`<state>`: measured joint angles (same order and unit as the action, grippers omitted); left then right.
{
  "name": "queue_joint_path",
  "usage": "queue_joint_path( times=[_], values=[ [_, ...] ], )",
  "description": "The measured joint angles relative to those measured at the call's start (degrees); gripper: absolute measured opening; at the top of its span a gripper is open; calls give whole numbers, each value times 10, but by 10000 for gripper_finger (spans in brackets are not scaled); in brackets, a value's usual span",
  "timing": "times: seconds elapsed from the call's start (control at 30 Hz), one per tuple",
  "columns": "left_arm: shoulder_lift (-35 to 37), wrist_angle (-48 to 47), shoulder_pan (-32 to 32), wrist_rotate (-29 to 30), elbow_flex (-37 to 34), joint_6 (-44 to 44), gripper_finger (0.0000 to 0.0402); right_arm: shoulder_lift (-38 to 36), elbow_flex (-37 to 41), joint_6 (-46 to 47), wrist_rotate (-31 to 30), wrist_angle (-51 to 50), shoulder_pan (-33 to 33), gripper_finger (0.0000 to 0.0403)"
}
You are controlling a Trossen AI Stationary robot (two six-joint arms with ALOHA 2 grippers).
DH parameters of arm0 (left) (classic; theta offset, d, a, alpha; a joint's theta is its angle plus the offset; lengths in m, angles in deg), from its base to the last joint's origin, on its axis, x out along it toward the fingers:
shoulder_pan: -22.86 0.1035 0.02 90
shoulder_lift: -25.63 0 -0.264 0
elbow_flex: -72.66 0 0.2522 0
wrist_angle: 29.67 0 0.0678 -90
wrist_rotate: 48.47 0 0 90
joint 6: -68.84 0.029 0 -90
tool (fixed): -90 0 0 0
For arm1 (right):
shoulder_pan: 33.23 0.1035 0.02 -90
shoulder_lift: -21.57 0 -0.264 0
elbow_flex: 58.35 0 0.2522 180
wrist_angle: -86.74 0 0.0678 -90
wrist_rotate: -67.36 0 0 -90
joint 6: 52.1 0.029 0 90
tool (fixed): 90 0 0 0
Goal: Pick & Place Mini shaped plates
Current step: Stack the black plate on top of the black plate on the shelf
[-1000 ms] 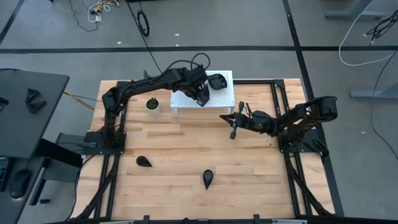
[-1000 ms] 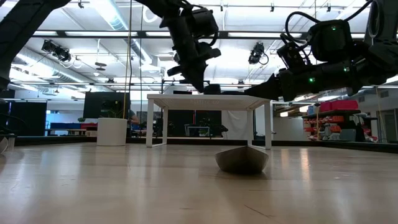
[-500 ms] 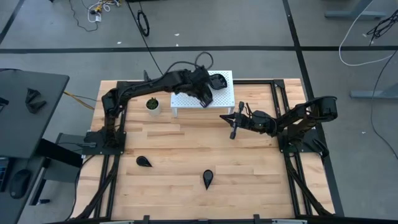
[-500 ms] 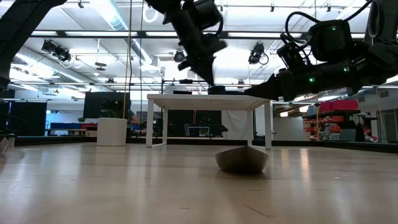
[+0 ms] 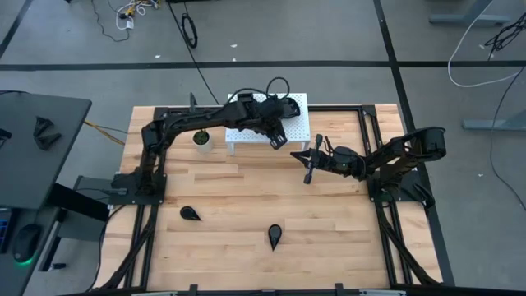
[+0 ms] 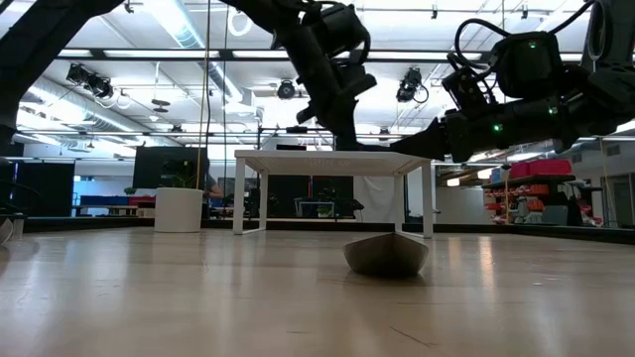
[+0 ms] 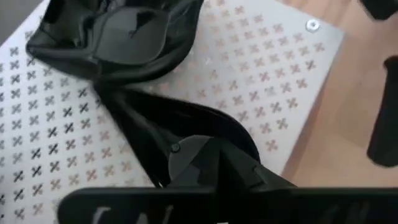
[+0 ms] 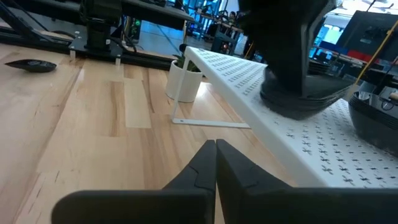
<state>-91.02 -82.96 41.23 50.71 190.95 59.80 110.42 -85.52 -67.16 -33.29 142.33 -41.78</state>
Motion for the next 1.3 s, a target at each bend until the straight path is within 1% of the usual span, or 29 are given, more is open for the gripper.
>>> queue_joint_path(
  times=[0.17, 0.3, 0.67, 0.8, 1.0, 1.2, 1.3],
  values=[
    [17, -24, 6, 13, 0, 7, 11, 0, 0, 7, 0, -4, 0, 11],
    [19, -48, 18, 9, -1, 7, 7, 0, 0, 8, 0, -4, 0, 11],
    [19, -39, 24, 6, 0, 18, 7, 0, 0, 11, 0, -4, 0, 11],
    [15, -40, 24, -19, 0, 18, 5, 0, 0, 11, 0, -4, 0, 11],
    [12, -53, 23, -21, 0, 18, 7, 0, 0, 11, 0, -4, 0, 11],
    [13, -97, 24, -10, 2, 18, 8, 0, 0, 11, 0, -4, 0, 11],
    [13, -114, 25, 15, 2, 19, 11, 0, 0, 11, 0, -4, 0, 11]
  ],
)
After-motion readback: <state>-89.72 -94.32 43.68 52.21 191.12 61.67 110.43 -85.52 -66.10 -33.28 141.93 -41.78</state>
